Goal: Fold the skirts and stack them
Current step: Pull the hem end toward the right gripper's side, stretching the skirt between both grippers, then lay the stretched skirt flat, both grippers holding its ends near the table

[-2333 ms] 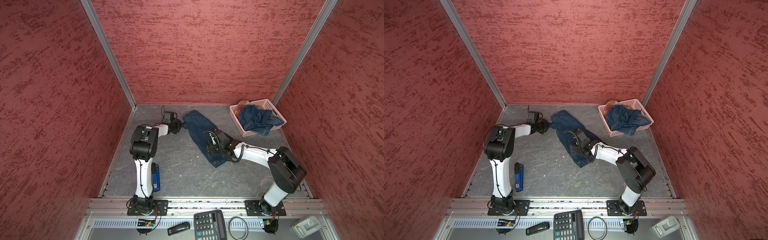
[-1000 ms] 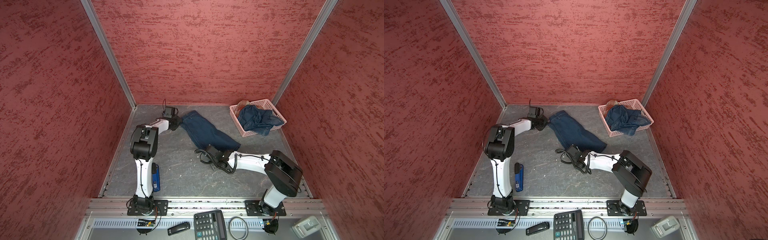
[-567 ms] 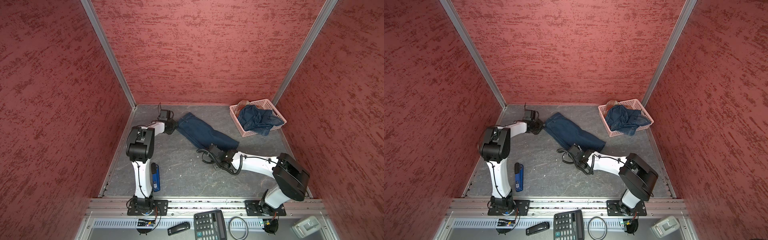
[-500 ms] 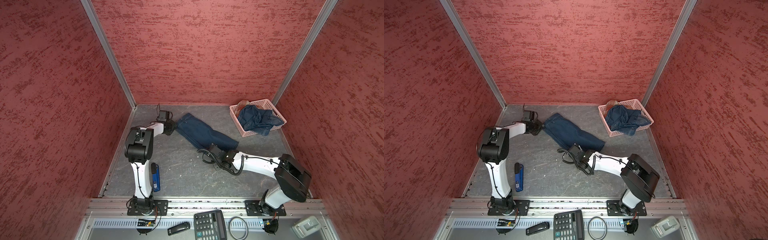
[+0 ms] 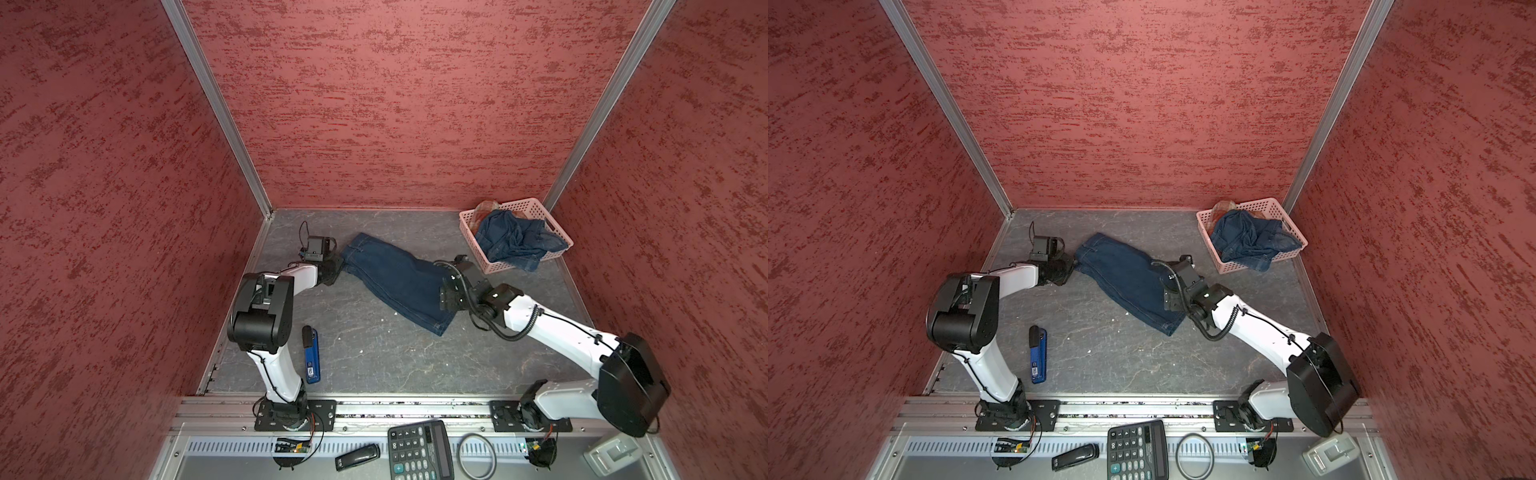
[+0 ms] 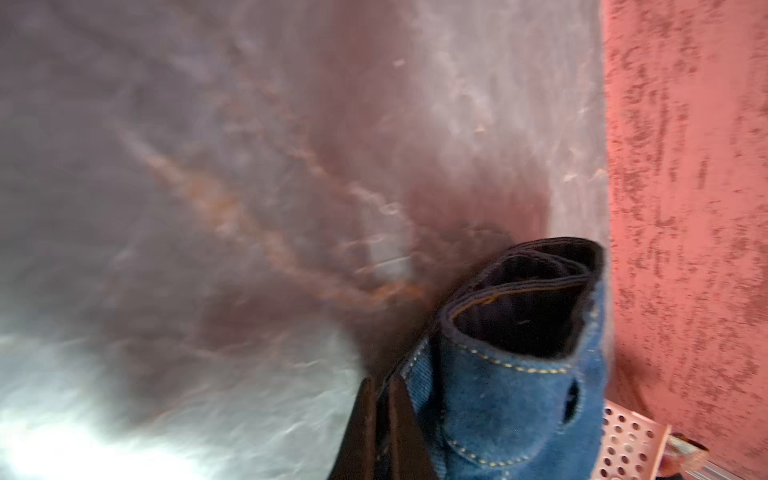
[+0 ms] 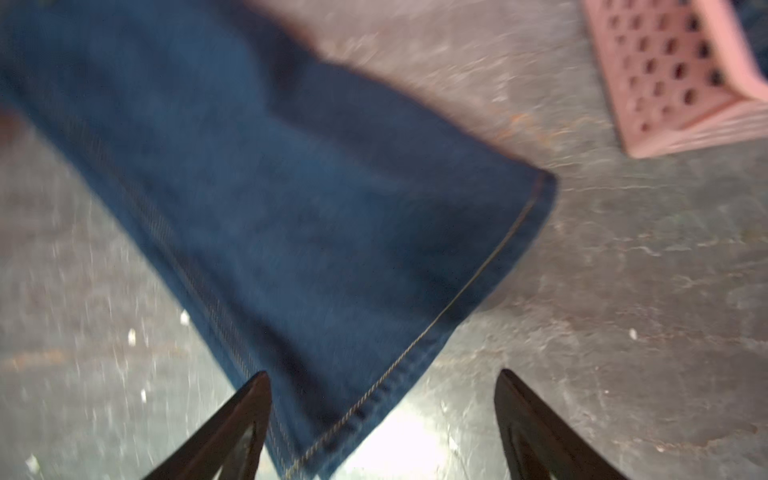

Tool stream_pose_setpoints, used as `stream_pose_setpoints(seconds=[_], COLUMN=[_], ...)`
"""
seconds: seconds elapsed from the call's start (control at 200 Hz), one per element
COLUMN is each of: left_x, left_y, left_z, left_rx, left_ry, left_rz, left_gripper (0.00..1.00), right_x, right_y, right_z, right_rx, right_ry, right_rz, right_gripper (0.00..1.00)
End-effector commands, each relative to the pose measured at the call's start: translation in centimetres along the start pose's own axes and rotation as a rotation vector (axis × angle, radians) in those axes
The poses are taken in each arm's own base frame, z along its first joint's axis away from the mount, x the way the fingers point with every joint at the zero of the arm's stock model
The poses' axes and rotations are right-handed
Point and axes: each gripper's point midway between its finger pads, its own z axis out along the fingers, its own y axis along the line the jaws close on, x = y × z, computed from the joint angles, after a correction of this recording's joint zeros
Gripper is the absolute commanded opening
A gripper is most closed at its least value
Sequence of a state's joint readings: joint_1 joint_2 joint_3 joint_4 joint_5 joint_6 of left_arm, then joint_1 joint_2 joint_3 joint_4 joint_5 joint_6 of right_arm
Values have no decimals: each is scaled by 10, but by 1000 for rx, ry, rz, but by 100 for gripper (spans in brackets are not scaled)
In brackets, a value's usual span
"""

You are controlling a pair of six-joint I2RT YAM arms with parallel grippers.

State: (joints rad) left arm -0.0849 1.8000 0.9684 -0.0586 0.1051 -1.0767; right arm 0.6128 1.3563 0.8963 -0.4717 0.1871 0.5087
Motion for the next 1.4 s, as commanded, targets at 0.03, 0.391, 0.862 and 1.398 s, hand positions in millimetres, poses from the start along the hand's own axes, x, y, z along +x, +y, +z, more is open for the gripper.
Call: stream_pose_setpoints(seconds=[0.03,0.391,0.862,1.398], left_x=[2,27,13,8], left_y=[2,7,26,4], left_z=[-14,-37,-79,-60], left_rx=[15,6,-40,34], left_ry=[-43,-65,-133,30], left_rz=[4,139,190,178], left_gripper=[0,1,59,61], right_x=[2,3,-95,-111], right_y=[-7,-23,-49,-39], right_z=[21,84,151,74], right_rx=[-26,-59,-26,-115], right_ry=[21,81,22,-68], right_rz=[192,313,250,197], right_gripper=[77,55,48,68])
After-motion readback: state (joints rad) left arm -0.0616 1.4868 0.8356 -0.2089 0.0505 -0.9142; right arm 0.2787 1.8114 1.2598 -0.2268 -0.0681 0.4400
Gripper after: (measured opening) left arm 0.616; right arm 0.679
